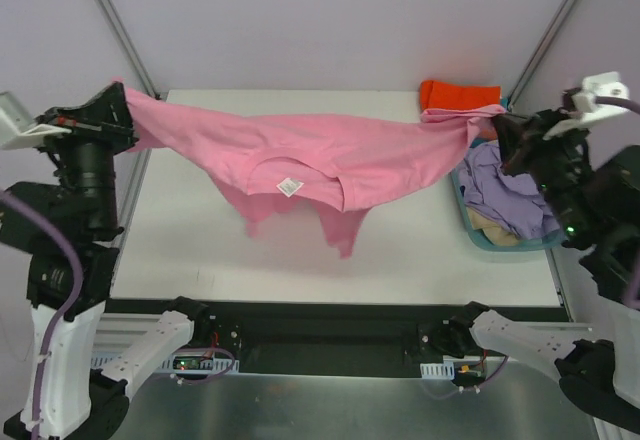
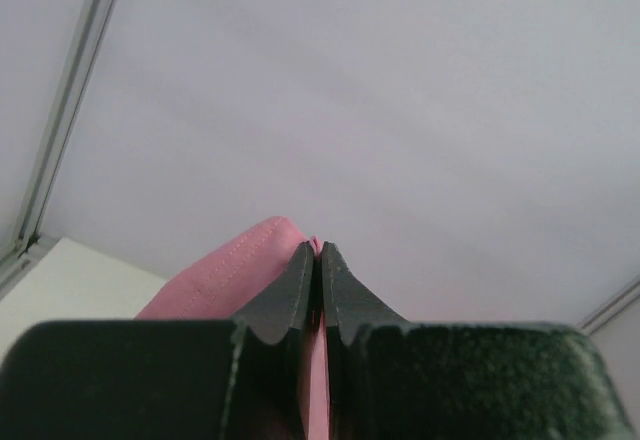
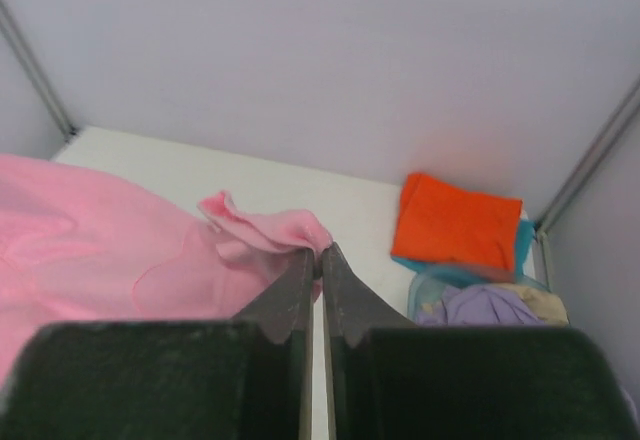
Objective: Fold and stack the t-shirts
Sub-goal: Flatten the tshirt out
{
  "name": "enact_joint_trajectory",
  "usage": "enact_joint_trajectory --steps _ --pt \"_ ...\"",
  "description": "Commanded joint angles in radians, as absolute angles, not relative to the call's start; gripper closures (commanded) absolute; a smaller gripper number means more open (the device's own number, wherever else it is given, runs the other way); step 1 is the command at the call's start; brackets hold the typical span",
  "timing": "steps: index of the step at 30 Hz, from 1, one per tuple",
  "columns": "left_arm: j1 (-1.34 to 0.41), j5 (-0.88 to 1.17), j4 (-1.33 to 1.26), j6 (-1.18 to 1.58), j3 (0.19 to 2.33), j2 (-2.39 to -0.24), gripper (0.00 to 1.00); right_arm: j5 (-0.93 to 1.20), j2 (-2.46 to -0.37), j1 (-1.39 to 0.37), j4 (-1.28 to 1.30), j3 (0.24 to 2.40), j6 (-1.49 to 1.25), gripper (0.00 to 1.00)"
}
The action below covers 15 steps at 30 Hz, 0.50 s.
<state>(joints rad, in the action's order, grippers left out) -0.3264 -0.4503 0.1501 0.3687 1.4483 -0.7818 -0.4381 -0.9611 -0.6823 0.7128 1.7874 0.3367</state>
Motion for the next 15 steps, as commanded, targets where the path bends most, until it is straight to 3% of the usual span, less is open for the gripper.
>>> enact_joint_trajectory --steps 1,6,11,15 --pt "-0.325 -0.358 0.118 0.292 1.575 -0.787 1.00 -0.262 -0.968 -0.686 0.742 1.943 0.357 0.97" --pt "-0.325 -0.419 0.118 0.255 1.657 -0.880 1.00 -0.382 -1.034 -0.683 0.704 1.979 0.414 0.96" --pt "-0.324 -0.575 0.121 0.186 1.781 -1.121 1.00 -0.616 -1.182 -0.677 0.497 1.936 0.528 0.96" --pt "-0.264 -0.511 0.172 0.163 2.002 -1.377 1.00 -0.577 -1.360 -0.570 0.442 2.053 0.542 0.96"
